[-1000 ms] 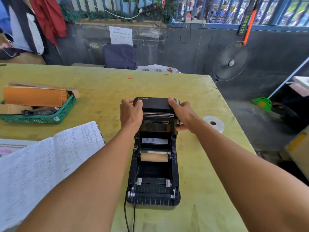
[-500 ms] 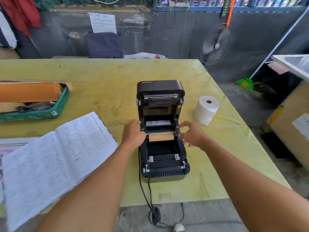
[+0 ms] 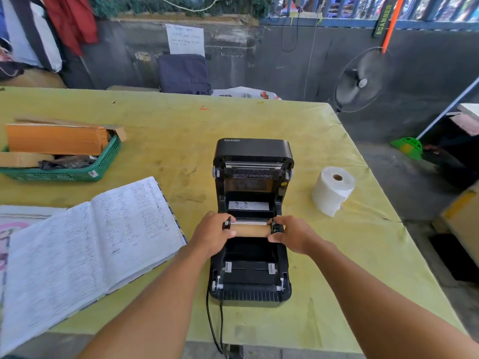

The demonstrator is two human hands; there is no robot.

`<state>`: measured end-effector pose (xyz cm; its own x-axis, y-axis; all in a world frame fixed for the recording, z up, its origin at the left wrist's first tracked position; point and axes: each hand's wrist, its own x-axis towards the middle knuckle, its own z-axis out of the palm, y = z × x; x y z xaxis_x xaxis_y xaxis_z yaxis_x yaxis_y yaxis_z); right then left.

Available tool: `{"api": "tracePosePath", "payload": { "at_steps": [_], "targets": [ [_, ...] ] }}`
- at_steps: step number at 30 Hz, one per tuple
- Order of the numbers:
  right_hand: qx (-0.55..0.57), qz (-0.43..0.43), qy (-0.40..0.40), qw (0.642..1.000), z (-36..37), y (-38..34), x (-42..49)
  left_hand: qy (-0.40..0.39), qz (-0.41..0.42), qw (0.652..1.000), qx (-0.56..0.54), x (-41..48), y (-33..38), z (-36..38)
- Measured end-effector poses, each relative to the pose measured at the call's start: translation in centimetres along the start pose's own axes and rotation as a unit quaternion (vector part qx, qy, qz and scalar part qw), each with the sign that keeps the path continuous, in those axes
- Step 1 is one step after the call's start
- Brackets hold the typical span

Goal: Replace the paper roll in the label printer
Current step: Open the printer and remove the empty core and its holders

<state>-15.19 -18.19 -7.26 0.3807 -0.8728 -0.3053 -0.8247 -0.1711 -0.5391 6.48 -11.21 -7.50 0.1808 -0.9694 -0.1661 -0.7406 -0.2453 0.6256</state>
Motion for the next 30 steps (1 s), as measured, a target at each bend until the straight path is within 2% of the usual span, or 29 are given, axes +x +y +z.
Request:
{"api": "tracePosePath", "payload": {
  "at_steps": [4,7,10,11,13,20,25,28,30],
  "targets": [
    [0.053,-0.019,-0.007,0.998,-1.0,0.2,-0.3,0.023,0.006,0.999,-0.028,-0.4,0.7,-1.0],
    [0.209,0.002,-0.013,0.978,-3.3,-0.3,-1.7,0.007,-0.013,0.992,-0.129,-0.7,2.0,-2.9],
    [0.325,0.028,-0.049,0.944,-5.7,-1.7,-3.4,-0.05,-0.085,0.942,-0.32,-1.1,4.8,-4.3],
    [0.348,0.026,-0.055,0.936,-6.1,-2.2,-4.1,-0.054,-0.086,0.93,-0.354,-1.4,5.6,-4.4],
    [0.383,0.025,-0.043,0.922,-6.6,-2.8,-5.6,-0.054,-0.068,0.93,-0.358,-2.2,6.8,-4.2],
    [0.407,0.046,-0.006,0.912,-6.9,-1.6,-11.3,-0.114,-0.045,0.924,-0.363,-5.2,8.6,-2.8],
    [0.436,0.075,0.021,0.897,-6.9,1.1,-14.4,-0.124,-0.047,0.921,-0.366,-6.9,10.1,-0.7],
    [0.43,0.119,0.084,0.891,-7.5,3.9,-15.2,-0.109,-0.055,0.918,-0.377,-7.1,10.8,0.7],
    [0.351,0.165,0.141,0.911,-7.5,6.6,-14.9,-0.106,-0.058,0.915,-0.386,-6.7,11.5,1.7]
  ]
}}
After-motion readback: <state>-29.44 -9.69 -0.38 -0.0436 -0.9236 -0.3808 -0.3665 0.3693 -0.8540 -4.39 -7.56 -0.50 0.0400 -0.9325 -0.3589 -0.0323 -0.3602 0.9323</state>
